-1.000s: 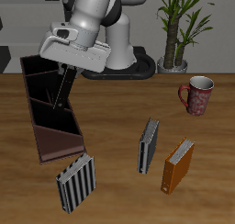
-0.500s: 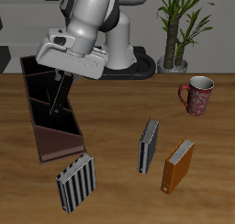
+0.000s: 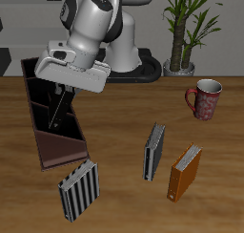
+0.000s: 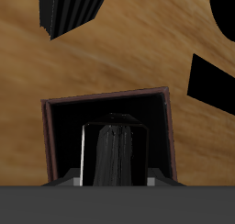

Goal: Place the black book into the right desk caddy's left compartment

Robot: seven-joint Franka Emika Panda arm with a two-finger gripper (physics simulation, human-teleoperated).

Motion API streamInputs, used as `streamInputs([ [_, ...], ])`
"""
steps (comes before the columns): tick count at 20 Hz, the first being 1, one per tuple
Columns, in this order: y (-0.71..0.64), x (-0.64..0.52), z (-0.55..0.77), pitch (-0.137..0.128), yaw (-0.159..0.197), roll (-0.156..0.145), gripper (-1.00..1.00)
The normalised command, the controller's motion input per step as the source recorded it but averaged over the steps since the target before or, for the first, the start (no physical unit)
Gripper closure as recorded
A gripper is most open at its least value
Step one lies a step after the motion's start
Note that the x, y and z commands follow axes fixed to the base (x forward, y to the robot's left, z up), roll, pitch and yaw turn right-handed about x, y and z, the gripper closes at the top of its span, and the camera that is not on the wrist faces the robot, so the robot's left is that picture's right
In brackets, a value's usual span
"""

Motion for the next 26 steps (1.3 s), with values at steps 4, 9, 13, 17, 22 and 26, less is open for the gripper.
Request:
streamInputs([
  [4,0.07,0.09,-0.19,0.02,-0.008,0.013,1.0],
  [9,0.04,0.11,-0.26,0.034,-0.011,0.005,1.0],
  [13,-0.02,0.0,-0.24,0.044,-0.013,0.009,1.0],
  [17,-0.04,0.04,-0.11,0.014,-0.007,-0.018,1.0],
  [22,-0.04,0.03,-0.19,0.028,0.002,-0.011,1.0],
  [26,-0.02,0.02,-0.21,0.027,0.005,-0.013,1.0],
])
